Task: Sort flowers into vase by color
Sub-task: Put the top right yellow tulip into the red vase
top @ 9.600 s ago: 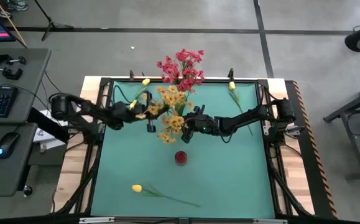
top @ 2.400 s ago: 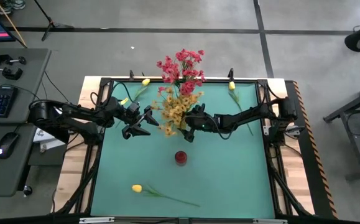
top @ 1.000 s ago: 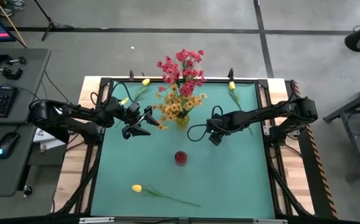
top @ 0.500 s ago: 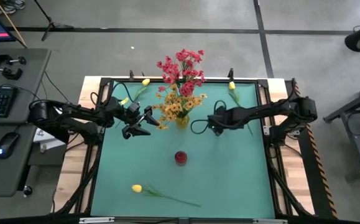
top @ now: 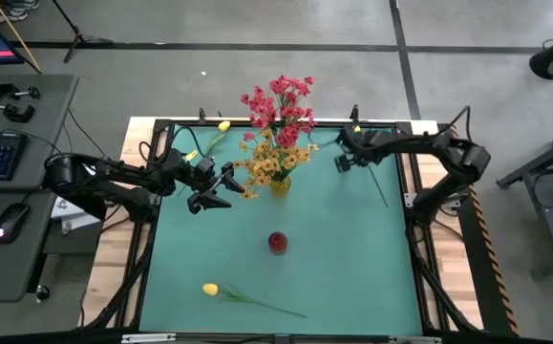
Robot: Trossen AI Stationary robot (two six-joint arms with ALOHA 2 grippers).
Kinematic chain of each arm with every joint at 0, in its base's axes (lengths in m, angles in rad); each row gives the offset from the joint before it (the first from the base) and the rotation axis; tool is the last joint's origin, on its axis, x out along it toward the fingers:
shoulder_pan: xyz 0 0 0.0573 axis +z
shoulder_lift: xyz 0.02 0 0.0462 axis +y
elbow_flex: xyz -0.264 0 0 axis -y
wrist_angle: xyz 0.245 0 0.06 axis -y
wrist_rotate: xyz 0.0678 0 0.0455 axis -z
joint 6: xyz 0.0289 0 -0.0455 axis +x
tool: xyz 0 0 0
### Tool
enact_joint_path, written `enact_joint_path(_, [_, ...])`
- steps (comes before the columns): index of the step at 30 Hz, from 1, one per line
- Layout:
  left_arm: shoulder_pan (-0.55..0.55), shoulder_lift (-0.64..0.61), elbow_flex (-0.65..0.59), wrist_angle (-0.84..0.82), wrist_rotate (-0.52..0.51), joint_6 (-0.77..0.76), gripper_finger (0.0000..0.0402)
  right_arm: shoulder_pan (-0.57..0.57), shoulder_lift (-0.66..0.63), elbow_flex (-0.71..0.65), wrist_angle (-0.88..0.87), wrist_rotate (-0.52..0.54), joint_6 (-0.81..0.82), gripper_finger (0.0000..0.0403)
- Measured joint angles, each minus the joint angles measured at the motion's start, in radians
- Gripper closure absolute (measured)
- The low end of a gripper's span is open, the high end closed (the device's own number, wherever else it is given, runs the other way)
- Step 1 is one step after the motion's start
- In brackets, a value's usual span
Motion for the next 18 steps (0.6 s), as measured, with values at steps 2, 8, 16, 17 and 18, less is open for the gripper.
enact_joint_path(2, [0.000, 0.000, 0.000, 0.000, 0.000, 0.013, 0.0123, -0.070, 0.000, 0.010, 0.013, -0.030, -0.013, 0.0038])
enact_joint_path(8, [0.000, 0.000, 0.000, 0.000, 0.000, 0.013, 0.0123, -0.230, 0.000, 0.014, 0.004, -0.102, 0.003, 0.0083])
enact_joint_path(16, [0.000, 0.000, 0.000, 0.000, 0.000, 0.013, 0.0123, -0.275, 0.000, -0.005, 0.038, -0.203, -0.032, 0.0132])
enact_joint_path(17, [0.000, 0.000, 0.000, 0.000, 0.000, 0.012, 0.0123, -0.273, 0.000, -0.008, 0.041, -0.202, -0.037, 0.0136])
enact_joint_path(18, [0.000, 0.000, 0.000, 0.000, 0.000, 0.007, 0.0123, -0.270, 0.000, -0.009, 0.043, -0.199, -0.046, 0.0141])
